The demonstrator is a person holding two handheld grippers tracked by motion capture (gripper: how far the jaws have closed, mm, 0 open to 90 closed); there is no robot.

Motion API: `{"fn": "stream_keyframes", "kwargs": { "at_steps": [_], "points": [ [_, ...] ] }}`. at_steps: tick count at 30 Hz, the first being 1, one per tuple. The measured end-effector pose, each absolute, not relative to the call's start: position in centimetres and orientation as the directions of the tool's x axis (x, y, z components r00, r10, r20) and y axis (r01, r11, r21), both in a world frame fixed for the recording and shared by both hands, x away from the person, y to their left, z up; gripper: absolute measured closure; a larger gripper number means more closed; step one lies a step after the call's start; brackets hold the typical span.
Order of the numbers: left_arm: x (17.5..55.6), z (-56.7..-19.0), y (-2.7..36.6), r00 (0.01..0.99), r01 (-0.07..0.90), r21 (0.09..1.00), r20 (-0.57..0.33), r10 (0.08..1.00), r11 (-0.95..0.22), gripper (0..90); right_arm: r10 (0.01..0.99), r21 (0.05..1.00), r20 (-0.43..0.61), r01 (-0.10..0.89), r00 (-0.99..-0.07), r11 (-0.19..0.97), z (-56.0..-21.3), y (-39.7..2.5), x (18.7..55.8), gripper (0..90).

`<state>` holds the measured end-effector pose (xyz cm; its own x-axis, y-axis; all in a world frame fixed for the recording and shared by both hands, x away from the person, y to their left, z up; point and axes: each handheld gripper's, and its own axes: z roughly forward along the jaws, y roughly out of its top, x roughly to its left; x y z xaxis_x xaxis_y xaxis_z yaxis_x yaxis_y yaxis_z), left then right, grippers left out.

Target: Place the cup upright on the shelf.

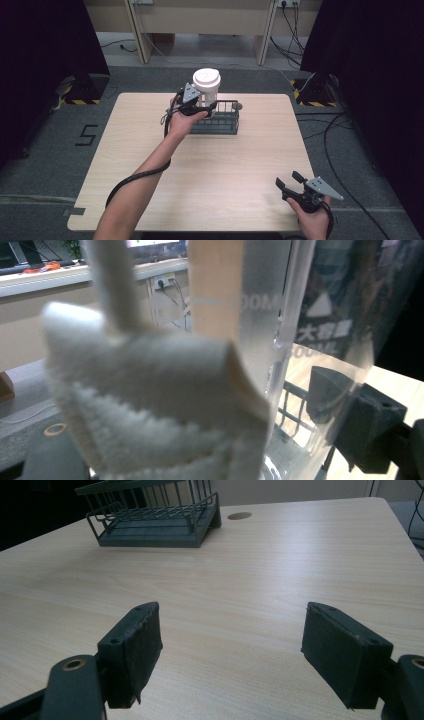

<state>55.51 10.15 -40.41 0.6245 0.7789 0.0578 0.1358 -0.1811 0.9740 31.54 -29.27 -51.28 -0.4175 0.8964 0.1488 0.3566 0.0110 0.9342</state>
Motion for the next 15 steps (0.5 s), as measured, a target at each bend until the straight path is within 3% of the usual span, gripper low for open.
{"fn": "stream_keyframes", "kwargs": {
  "at_steps": [15],
  "points": [
    [56.6, -40.9, 9.6, 0.601, 0.155, 0.974, 0.038, 0.798, -0.163, 17.4, 0.893, 0.932, 0.160, 0.362, -0.421, 0.003, -51.3, -29.3, 31.6, 24.5]
  ]
}}
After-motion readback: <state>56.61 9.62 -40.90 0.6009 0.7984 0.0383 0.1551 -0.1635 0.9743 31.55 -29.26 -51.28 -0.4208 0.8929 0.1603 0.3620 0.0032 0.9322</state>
